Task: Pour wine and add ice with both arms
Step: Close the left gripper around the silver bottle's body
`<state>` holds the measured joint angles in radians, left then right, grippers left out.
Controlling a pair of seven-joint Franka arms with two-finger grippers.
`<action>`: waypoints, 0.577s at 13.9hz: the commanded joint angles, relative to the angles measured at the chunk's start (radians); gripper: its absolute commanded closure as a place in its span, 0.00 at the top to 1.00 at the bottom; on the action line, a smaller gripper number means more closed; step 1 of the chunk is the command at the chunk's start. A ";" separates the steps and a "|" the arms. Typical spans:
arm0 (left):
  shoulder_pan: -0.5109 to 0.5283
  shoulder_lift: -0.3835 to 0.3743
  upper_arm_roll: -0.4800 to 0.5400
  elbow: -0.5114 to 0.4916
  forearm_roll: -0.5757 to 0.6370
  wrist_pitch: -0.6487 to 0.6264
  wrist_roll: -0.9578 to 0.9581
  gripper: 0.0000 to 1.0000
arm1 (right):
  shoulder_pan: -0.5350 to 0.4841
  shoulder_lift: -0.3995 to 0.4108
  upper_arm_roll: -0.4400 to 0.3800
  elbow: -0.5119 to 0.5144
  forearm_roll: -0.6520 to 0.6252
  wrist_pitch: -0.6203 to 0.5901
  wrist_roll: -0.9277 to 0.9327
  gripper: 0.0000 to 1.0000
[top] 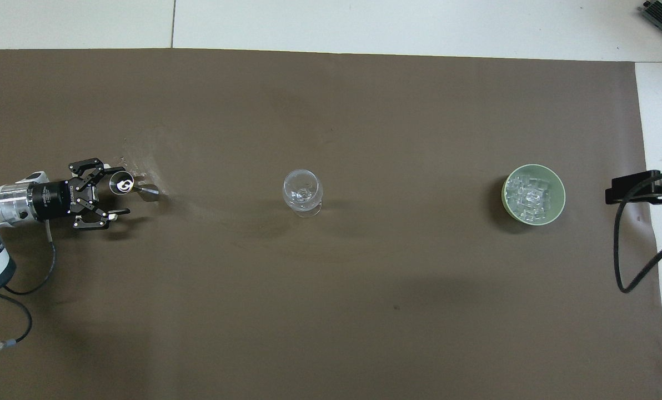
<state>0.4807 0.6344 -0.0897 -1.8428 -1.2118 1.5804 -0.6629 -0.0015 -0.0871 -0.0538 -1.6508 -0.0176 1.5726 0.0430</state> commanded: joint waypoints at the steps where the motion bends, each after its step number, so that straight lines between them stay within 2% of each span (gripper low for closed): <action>1: -0.001 0.027 -0.013 0.014 -0.025 0.012 0.062 1.00 | -0.006 -0.017 0.003 -0.012 0.013 -0.009 -0.018 1.00; 8: -0.019 0.025 -0.013 0.008 -0.035 -0.002 0.062 1.00 | -0.006 -0.017 0.003 -0.012 0.013 -0.009 -0.018 1.00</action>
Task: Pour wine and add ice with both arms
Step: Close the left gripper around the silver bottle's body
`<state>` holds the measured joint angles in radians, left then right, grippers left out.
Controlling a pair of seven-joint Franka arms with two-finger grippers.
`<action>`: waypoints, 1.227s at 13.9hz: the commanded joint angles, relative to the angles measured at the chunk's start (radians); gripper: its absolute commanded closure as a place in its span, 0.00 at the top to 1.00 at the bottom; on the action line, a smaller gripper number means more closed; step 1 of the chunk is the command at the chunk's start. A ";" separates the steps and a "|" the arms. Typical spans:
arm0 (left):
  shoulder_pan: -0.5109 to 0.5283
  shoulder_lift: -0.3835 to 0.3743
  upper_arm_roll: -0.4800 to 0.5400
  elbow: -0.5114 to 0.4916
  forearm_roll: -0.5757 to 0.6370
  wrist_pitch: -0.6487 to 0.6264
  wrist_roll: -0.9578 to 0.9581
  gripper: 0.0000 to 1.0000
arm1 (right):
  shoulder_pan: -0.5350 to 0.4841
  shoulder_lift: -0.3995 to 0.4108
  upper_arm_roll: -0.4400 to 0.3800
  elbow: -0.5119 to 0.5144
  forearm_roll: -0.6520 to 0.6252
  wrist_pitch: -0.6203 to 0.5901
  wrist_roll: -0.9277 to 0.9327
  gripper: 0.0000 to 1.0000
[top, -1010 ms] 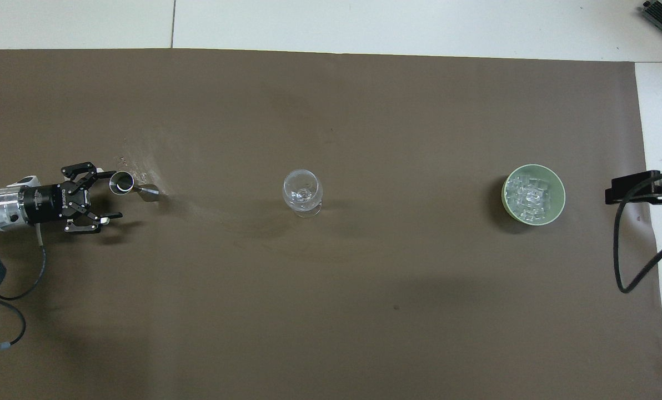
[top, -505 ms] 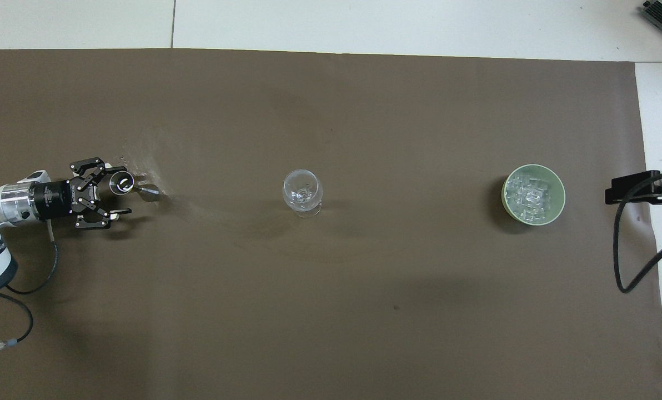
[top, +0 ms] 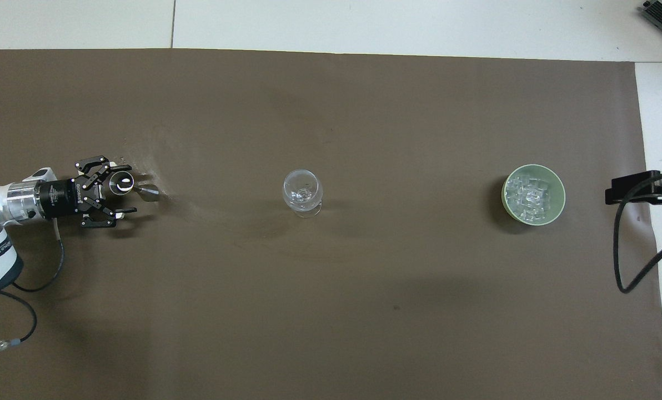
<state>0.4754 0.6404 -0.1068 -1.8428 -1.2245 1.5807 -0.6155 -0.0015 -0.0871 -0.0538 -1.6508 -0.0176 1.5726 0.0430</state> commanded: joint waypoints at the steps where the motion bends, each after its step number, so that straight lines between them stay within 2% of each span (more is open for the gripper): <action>1: -0.014 0.019 0.003 0.008 -0.023 -0.004 0.016 1.00 | -0.006 -0.017 0.003 -0.012 0.013 -0.009 -0.018 1.00; 13: -0.012 0.016 -0.013 0.004 -0.021 -0.037 0.053 1.00 | -0.006 -0.017 0.003 -0.012 0.013 -0.009 -0.018 1.00; 14: -0.012 0.016 -0.013 0.004 -0.020 -0.042 0.049 0.93 | -0.006 -0.017 0.003 -0.012 0.013 -0.009 -0.018 1.00; 17: -0.011 0.015 -0.013 0.004 -0.018 -0.041 0.048 0.92 | -0.006 -0.017 0.003 -0.012 0.013 -0.009 -0.018 1.00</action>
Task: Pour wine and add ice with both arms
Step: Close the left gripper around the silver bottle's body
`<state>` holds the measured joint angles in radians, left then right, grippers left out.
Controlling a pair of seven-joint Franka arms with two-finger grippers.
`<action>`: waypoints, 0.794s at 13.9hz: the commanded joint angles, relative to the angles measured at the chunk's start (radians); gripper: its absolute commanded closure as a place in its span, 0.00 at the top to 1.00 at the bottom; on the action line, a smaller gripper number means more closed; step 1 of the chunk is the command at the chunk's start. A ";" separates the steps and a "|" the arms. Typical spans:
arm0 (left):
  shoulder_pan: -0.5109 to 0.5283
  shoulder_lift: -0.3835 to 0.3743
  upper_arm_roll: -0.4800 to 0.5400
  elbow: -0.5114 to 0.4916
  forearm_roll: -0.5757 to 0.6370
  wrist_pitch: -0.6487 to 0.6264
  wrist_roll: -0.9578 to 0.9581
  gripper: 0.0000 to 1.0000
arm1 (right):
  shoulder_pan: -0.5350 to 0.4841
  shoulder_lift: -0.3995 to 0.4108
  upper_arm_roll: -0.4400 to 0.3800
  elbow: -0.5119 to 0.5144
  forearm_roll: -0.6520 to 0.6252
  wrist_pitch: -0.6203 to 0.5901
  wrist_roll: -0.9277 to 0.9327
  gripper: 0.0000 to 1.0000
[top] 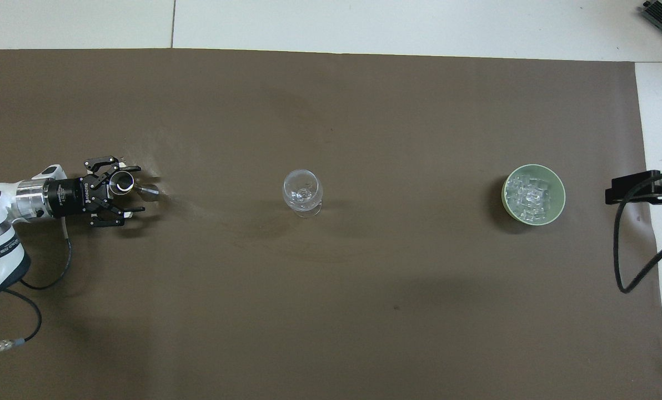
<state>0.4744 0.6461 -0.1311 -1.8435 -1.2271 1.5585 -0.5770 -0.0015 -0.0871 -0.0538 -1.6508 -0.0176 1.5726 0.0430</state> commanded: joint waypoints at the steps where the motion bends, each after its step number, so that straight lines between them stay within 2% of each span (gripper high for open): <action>1: -0.008 0.009 0.011 0.004 -0.014 -0.018 0.008 0.92 | -0.006 -0.017 0.003 -0.012 0.013 -0.009 -0.019 1.00; 10: 0.000 0.007 0.014 0.007 -0.008 -0.018 0.005 0.92 | -0.006 -0.017 0.003 -0.012 0.013 -0.009 -0.019 1.00; 11: 0.000 0.007 0.014 0.007 -0.008 -0.018 0.005 0.86 | -0.006 -0.017 0.003 -0.012 0.013 -0.009 -0.019 1.00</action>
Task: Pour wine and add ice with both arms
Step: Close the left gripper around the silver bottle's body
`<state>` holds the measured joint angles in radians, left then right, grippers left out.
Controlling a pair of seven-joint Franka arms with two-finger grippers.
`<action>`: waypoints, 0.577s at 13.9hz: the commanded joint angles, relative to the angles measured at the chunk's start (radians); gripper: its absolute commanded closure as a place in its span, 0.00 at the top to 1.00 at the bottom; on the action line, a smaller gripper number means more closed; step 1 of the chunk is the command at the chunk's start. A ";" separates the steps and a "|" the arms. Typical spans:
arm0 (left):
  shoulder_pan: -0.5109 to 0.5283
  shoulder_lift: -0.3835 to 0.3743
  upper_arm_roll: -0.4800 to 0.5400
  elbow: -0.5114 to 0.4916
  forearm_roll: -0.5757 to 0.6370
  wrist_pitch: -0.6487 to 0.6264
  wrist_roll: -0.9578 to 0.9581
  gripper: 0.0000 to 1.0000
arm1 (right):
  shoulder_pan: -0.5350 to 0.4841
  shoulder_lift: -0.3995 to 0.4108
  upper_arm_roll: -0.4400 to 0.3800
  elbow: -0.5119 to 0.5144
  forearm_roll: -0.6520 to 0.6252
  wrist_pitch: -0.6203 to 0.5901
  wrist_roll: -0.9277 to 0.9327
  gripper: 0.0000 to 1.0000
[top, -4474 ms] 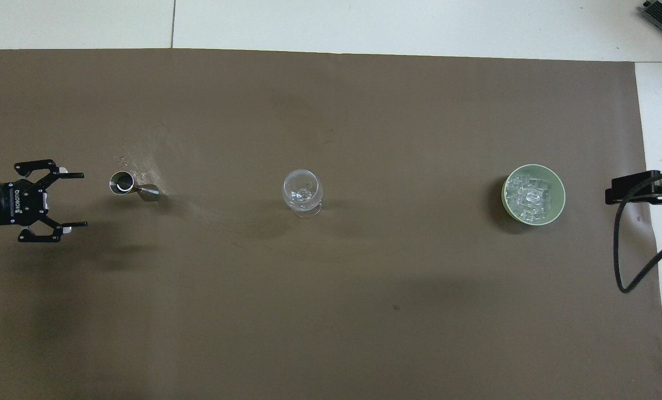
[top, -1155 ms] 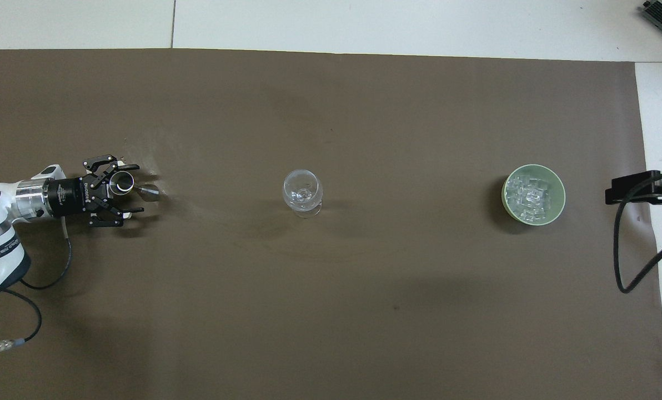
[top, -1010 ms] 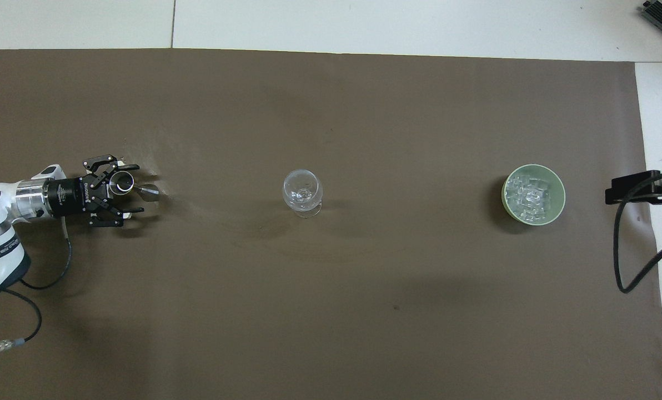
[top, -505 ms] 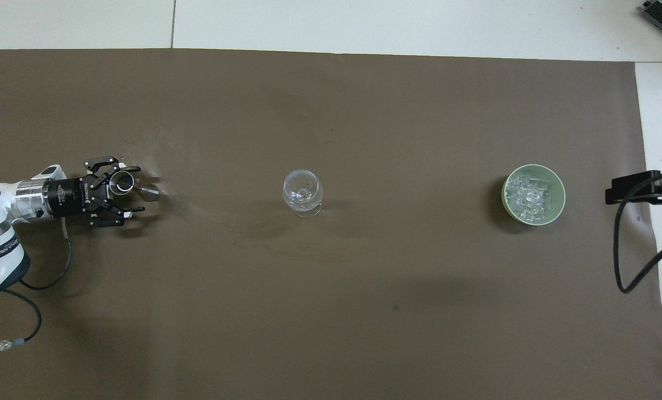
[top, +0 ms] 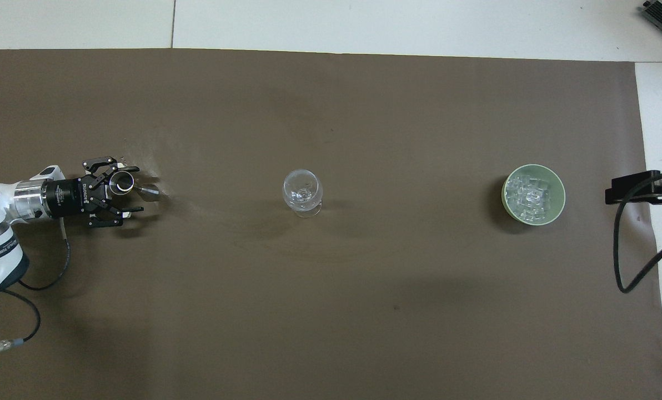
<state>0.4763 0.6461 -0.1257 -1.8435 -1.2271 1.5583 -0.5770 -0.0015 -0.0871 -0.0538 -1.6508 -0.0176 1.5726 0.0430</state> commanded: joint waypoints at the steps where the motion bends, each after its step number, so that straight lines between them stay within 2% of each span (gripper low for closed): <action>1: -0.001 0.007 0.009 0.007 -0.008 -0.020 0.005 0.81 | -0.006 -0.017 0.003 -0.012 0.013 -0.009 -0.018 1.00; 3: -0.001 0.006 0.011 0.007 -0.008 -0.020 0.005 0.79 | -0.006 -0.017 0.003 -0.012 0.013 -0.009 -0.018 1.00; 5: 0.002 0.006 0.011 0.007 -0.006 -0.020 0.005 0.55 | -0.006 -0.017 0.003 -0.012 0.013 -0.009 -0.018 1.00; 6: 0.004 0.006 0.011 0.007 -0.006 -0.024 0.005 0.47 | -0.006 -0.017 0.003 -0.012 0.013 -0.009 -0.018 1.00; 8: 0.004 0.004 0.014 0.007 -0.006 -0.030 0.005 0.47 | -0.006 -0.017 0.003 -0.012 0.013 -0.009 -0.018 1.00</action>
<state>0.4778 0.6461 -0.1214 -1.8434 -1.2271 1.5559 -0.5770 -0.0015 -0.0871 -0.0538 -1.6508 -0.0176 1.5726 0.0430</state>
